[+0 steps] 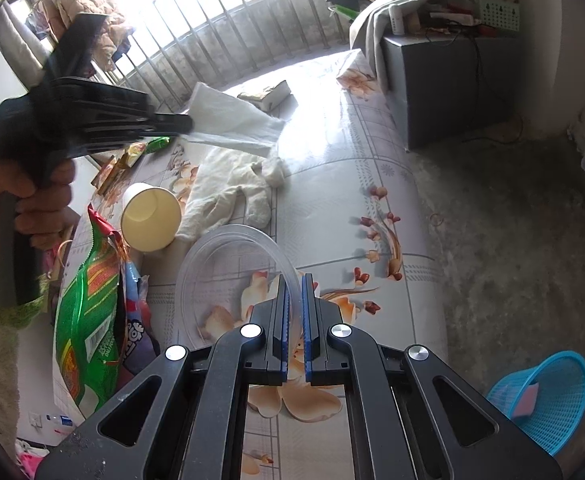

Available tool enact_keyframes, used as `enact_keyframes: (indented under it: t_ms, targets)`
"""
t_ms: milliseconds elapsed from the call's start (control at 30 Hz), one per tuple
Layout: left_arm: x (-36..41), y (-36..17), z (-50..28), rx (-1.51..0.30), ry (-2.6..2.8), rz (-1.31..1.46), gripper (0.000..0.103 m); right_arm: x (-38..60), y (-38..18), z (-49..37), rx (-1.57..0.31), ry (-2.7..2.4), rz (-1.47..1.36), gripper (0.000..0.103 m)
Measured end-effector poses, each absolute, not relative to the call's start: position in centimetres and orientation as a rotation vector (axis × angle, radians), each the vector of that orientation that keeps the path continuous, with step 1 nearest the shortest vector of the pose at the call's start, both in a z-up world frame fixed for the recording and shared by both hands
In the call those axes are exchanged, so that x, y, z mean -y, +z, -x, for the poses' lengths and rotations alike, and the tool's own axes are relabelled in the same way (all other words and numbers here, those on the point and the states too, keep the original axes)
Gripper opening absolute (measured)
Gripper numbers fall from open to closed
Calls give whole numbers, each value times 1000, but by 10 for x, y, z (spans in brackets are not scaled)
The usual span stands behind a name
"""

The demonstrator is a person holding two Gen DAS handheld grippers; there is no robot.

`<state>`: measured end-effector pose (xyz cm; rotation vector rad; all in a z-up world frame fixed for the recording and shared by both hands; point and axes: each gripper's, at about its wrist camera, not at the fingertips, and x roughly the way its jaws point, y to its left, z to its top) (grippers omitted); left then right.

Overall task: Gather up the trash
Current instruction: 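Grasp the white tissue with the left gripper while the right gripper holds the lid, then carry the tissue and lid over the blue basket and open both grippers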

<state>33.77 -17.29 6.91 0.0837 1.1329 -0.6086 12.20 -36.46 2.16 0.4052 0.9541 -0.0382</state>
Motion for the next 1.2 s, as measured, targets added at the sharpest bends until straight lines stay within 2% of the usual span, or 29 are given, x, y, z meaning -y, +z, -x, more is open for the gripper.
enact_keyframes:
  t_ms: [300,600,867,1200]
  targets:
    - [165,120,-278,-1040,-686,-109,2,366,49,-97,-891,-44,-416,4]
    - [199,136,-202,-1010,-822,-181,2,385,68,-29,-829,-130,-458,4]
    - [282,100,-132,-1086,-1013,-240,2,444,44,76,-832,-367,-580,4]
    - [425,10,-25,-1265,-1175,-334,2,530,-44,208,-854,-754,-815,4]
